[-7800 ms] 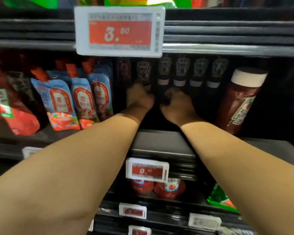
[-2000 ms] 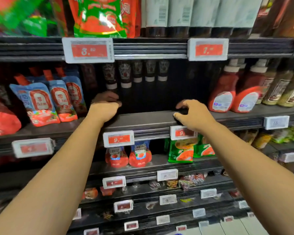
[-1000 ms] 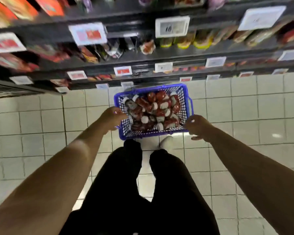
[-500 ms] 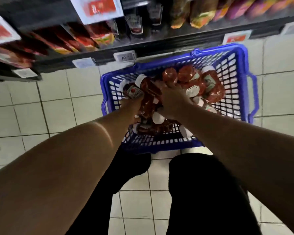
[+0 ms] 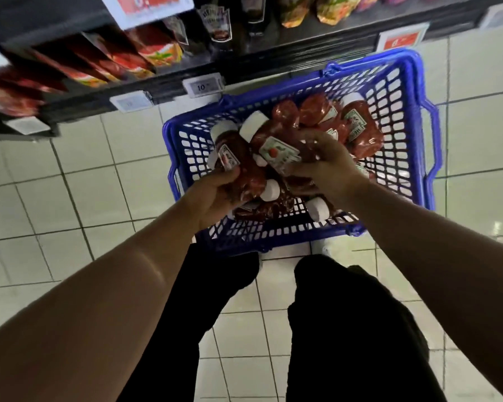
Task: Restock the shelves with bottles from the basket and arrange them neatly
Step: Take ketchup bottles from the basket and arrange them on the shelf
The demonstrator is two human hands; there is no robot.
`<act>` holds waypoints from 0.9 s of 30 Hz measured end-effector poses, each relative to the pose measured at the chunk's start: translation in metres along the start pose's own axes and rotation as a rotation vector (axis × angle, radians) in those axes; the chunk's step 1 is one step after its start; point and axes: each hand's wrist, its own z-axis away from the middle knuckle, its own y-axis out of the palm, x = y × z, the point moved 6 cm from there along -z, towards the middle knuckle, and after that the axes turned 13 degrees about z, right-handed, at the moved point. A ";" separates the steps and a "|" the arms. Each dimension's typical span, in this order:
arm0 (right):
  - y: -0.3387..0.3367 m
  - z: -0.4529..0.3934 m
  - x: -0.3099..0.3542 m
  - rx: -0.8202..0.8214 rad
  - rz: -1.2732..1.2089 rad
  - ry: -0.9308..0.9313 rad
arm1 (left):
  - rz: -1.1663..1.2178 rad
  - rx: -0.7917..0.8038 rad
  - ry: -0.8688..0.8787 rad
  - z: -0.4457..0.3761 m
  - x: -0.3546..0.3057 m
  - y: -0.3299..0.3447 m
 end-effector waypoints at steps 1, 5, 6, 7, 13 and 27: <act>-0.010 0.022 0.000 0.071 -0.146 0.004 | 0.031 0.077 -0.029 0.021 0.003 0.013; -0.044 0.124 0.029 0.332 -0.378 -0.121 | 0.060 0.378 -0.097 0.115 0.006 0.097; -0.050 0.153 0.044 0.381 -0.432 -0.151 | 0.031 0.395 -0.096 0.139 0.007 0.121; -0.054 0.181 0.060 0.426 -0.491 -0.180 | -0.025 0.391 -0.069 0.164 0.008 0.144; -0.073 0.327 0.187 0.402 -0.679 -0.191 | -0.340 0.377 0.157 0.337 -0.008 0.274; -0.138 0.566 0.498 0.295 -0.670 -0.962 | -0.384 0.518 1.095 0.746 -0.151 0.438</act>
